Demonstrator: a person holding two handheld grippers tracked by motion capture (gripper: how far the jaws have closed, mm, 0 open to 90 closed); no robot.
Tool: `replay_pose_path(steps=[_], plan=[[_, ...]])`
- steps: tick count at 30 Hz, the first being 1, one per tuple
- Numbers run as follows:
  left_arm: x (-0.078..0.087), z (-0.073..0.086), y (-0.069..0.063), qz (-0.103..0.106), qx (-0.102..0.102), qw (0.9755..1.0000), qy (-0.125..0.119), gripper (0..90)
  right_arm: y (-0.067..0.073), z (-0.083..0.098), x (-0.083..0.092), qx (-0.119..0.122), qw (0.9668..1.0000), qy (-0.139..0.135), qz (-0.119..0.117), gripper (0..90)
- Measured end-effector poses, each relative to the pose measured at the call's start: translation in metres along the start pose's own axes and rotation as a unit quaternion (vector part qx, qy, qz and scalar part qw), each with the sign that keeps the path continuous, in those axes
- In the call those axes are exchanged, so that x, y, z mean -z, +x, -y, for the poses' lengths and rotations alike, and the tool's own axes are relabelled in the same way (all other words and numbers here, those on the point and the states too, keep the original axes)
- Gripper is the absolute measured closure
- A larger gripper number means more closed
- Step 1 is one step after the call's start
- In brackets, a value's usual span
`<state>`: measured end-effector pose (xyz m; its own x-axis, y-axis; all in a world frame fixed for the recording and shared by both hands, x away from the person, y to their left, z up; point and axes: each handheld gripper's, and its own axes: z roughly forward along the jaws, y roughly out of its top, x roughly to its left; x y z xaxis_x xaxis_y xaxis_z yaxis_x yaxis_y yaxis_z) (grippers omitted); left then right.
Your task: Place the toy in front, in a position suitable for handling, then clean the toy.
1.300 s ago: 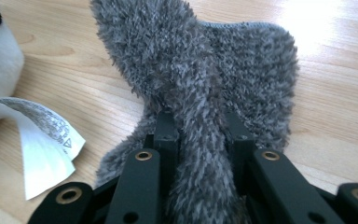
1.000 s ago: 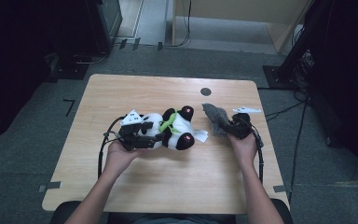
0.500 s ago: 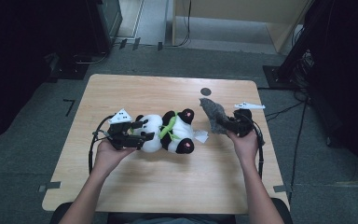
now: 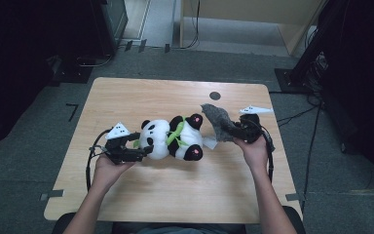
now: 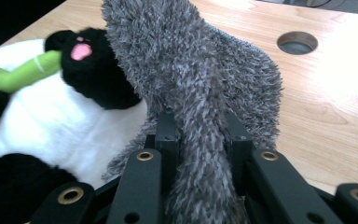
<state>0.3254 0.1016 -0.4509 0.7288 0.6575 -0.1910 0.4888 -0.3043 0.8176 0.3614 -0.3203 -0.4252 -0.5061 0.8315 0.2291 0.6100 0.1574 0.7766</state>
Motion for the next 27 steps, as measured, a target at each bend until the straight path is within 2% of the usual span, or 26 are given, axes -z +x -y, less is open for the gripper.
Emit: replay_pose_path(steps=[2, 8, 11, 17, 21, 27], plan=[[-0.002, 0.002, 0.000, -0.002, 0.004, 1.0000, 0.006, 20.0, 0.004, -0.003, 0.002, 0.004, 1.0000, 0.002, -0.002, 74.3], [-0.006, 0.008, -0.001, 0.001, 0.005, 1.0000, 0.002, 18.5, 0.015, -0.015, 0.008, 0.015, 0.9998, 0.000, -0.012, 74.5], [-0.007, 0.007, -0.003, -0.004, 0.002, 1.0000, 0.003, 17.5, 0.017, -0.019, 0.010, 0.017, 0.9997, 0.004, -0.018, 74.3], [-0.009, 0.007, -0.001, 0.005, 0.008, 1.0000, -0.002, 16.2, 0.019, -0.027, 0.008, 0.018, 0.9994, 0.005, -0.028, 74.1], [-0.010, 0.007, 0.001, 0.004, 0.002, 1.0000, -0.005, 14.7, 0.027, -0.040, 0.004, 0.029, 0.9989, 0.010, -0.037, 73.9], [-0.004, 0.006, 0.006, -0.002, 0.017, 0.9998, -0.011, 13.4, 0.043, -0.060, 0.001, 0.049, 0.9971, 0.000, -0.058, 73.8]])
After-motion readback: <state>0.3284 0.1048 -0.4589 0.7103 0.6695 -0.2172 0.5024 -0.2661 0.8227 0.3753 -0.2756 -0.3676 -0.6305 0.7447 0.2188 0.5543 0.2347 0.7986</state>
